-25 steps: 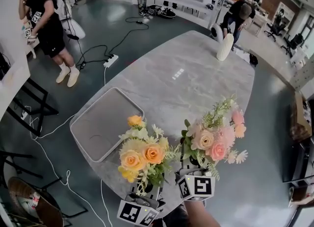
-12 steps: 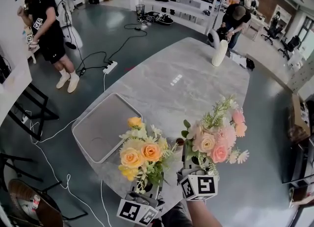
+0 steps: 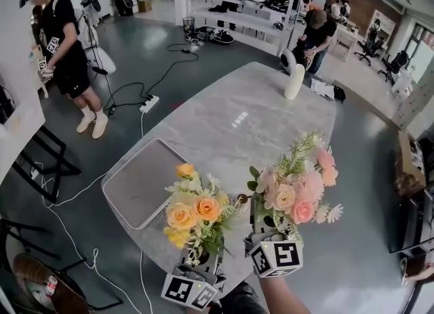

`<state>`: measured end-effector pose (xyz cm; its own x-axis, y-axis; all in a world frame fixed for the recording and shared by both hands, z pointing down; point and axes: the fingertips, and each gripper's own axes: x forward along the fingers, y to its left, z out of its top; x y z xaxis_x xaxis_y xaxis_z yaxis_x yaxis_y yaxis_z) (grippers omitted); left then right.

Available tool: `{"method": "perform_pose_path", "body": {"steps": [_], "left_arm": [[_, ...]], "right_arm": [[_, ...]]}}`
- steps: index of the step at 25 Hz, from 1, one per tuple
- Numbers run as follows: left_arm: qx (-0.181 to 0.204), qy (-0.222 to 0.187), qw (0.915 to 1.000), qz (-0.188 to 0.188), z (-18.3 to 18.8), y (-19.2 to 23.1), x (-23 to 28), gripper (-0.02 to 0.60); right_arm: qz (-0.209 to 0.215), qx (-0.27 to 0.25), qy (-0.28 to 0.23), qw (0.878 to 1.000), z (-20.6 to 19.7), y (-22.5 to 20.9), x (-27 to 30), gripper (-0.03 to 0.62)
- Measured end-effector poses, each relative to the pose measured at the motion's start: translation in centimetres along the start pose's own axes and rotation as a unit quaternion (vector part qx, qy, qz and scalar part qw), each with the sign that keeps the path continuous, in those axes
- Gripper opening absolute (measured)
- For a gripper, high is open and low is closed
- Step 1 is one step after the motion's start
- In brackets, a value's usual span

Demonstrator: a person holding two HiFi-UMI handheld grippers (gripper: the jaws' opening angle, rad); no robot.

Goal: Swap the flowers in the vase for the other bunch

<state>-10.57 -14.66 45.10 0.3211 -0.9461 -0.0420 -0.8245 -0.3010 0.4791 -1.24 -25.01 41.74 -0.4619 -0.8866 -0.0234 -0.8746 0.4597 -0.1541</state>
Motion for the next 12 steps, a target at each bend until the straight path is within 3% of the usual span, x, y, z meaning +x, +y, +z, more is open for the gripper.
{"method": "perform_pose_path", "body": {"steps": [12], "left_arm": [[0.003,-0.009,0.9999,-0.006,1.6,0.2,-0.4,0.060]], "right_arm": [[0.002,0.007,-0.014,1.000,2.8,0.8,-0.7,0.069]]}}
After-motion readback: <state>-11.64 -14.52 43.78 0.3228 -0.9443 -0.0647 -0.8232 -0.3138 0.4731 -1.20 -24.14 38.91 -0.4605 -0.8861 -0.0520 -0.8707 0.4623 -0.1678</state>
